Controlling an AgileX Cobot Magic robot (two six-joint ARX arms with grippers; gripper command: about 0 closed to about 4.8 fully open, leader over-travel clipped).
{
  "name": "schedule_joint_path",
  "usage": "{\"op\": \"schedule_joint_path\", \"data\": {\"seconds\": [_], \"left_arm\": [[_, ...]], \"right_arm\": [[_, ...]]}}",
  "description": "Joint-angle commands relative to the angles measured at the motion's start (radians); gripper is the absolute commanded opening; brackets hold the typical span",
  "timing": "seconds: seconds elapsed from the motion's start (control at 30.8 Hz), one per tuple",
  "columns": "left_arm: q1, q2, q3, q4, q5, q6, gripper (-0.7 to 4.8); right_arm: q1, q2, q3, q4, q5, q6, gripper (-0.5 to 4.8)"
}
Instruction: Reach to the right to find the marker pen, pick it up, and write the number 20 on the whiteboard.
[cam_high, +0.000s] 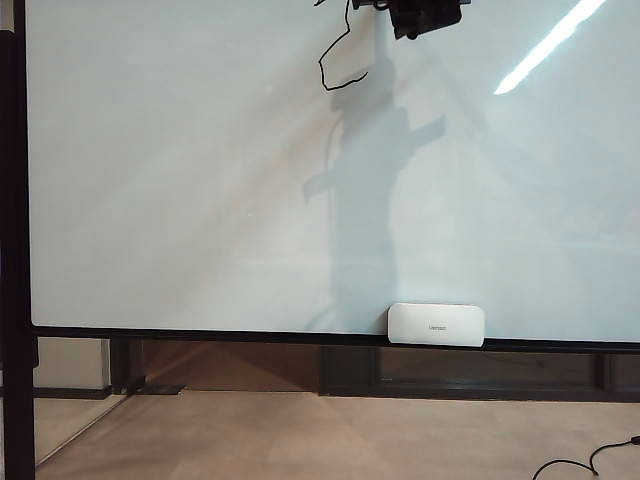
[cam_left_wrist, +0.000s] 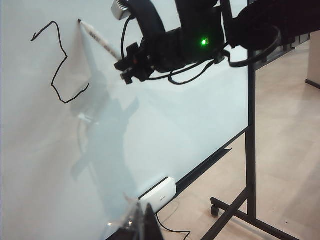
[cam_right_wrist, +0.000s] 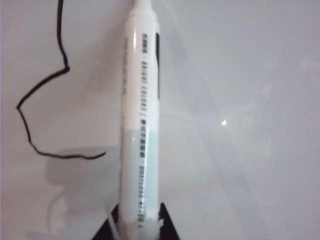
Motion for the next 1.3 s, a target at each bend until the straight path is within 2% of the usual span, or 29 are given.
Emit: {"op": "schedule_joint_path", "data": {"seconds": [0.03,0.62,1.14,1.3], "left_arm": [[-0.001,-0.002,0.003,0.012,0.000,0.008,-0.05],[-0.001,-0.002,0.003,0.017,-0.019,0.034,-0.05],[-0.001,-0.002,0.003,0.019,-0.022,0.034,-0.05],[-0.001,-0.002,0.003,0.019,-0.022,0.035,-0.05]], "right_arm": [[-0.005,0.005,0.004,-0.011,0.008,0.010,-0.02],[-0.036,0.069,0.003,-0.264,-0.004,0.088,-0.02],[-0.036,0.102,0.003,-0.270,-0.010,0.092,-0.02],[-0.036,0.102,0.003,-0.270,0.034,0.092,-0.02]]}}
